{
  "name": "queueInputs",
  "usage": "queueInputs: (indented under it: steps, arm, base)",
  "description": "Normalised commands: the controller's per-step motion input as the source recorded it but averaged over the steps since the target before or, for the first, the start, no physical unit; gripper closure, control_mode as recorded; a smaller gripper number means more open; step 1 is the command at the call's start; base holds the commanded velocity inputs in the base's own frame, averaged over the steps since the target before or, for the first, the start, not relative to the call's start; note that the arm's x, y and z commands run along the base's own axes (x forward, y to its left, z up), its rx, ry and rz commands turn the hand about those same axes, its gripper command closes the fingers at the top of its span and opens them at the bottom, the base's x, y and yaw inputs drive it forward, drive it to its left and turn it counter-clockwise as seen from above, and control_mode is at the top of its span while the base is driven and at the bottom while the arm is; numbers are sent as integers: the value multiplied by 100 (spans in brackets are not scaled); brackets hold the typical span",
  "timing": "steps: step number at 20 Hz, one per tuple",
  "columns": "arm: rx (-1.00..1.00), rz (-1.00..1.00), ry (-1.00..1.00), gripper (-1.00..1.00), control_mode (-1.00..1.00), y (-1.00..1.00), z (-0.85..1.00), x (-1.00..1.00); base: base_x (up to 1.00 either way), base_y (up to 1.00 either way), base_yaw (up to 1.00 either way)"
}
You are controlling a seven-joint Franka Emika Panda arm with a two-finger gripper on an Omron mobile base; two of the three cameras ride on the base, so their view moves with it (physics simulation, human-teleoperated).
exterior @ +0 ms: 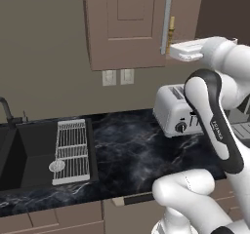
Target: Get the candle and the beer from the cabinet and move them to the dining counter.
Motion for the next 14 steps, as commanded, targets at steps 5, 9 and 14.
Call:
queueInputs:
  steps: [5, 9, 14]
  arm:
    - [0, -6, 0, -100, -100, 0, 0, 12]
    - [0, -14, 0, -100, -100, 0, 0, 24]
    - [0, -16, 0, -100, -100, 0, 0, 30]
  base:
    - [0, 0, 0]
    - [0, 0, 0]
    - [0, 0, 0]
